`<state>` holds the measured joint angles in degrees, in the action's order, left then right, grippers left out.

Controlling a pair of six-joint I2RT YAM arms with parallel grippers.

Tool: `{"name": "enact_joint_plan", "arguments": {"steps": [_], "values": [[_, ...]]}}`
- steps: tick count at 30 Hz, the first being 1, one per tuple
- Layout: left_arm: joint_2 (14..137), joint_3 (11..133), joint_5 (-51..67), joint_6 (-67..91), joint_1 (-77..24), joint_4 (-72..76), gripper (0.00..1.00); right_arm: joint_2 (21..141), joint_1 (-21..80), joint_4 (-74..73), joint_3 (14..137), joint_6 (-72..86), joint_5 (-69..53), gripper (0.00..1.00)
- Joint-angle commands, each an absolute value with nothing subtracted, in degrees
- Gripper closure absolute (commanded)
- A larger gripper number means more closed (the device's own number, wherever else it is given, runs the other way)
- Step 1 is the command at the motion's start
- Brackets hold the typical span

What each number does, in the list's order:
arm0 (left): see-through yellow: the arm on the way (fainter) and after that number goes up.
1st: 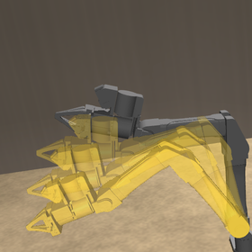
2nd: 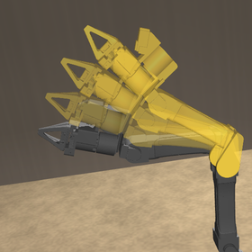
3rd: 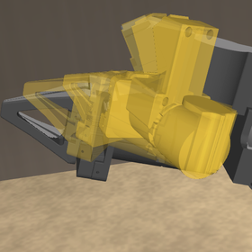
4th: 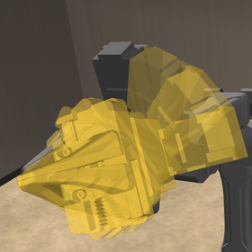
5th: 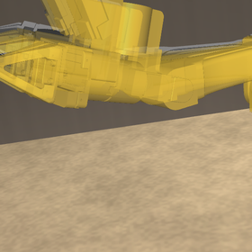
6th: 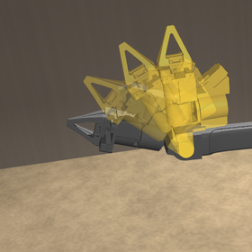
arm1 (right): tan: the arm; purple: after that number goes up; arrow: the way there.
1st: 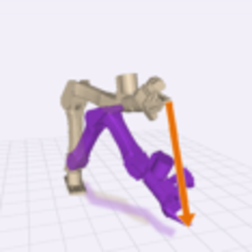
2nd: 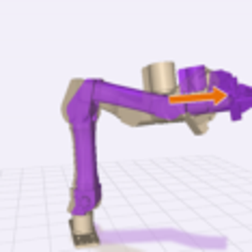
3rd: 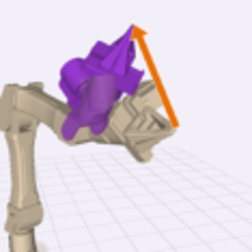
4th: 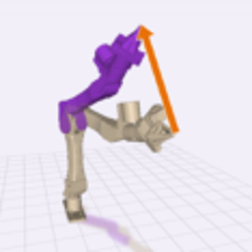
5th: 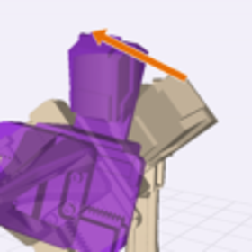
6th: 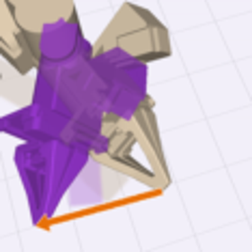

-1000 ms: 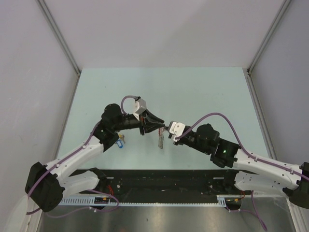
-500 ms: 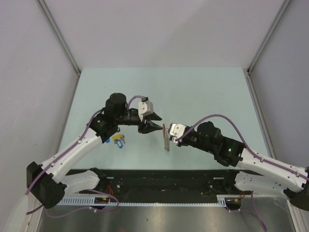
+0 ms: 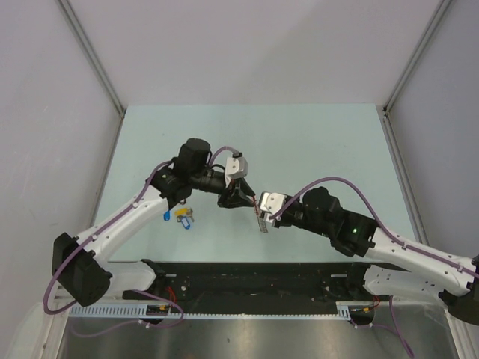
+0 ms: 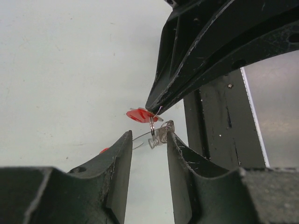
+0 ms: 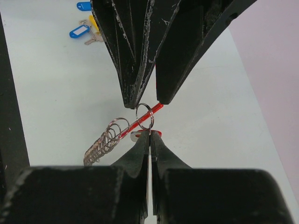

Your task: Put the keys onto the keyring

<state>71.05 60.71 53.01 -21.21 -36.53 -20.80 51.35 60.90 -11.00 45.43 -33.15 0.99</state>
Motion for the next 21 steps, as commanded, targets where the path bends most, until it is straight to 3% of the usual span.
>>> {"name": "enact_joint_plan", "arguments": {"steps": [1,9,15,17,20,21], "values": [[71.89,63.54,56.34,-23.12,-37.61,-22.76,0.60,52.03,61.61,-9.58,48.69,-34.01,0.70,1.00],[74.35,65.39,56.34,-23.47,-38.50,-25.66,0.72,52.56,62.23,-9.49,48.69,-34.28,1.67,1.00],[75.24,66.18,55.72,-23.99,-38.58,-27.16,0.75,52.38,62.31,-9.67,48.69,-34.28,2.20,1.00],[75.58,66.44,55.81,-24.17,-38.58,-27.33,0.82,52.38,62.40,-9.67,48.69,-34.28,2.37,1.00],[76.02,67.06,56.25,-24.52,-38.67,-28.30,0.99,52.38,62.40,-9.76,48.69,-34.28,2.55,1.00],[76.20,67.15,56.34,-24.61,-38.67,-28.47,1.00,52.38,62.40,-9.93,48.78,-34.19,2.64,1.00]]}}
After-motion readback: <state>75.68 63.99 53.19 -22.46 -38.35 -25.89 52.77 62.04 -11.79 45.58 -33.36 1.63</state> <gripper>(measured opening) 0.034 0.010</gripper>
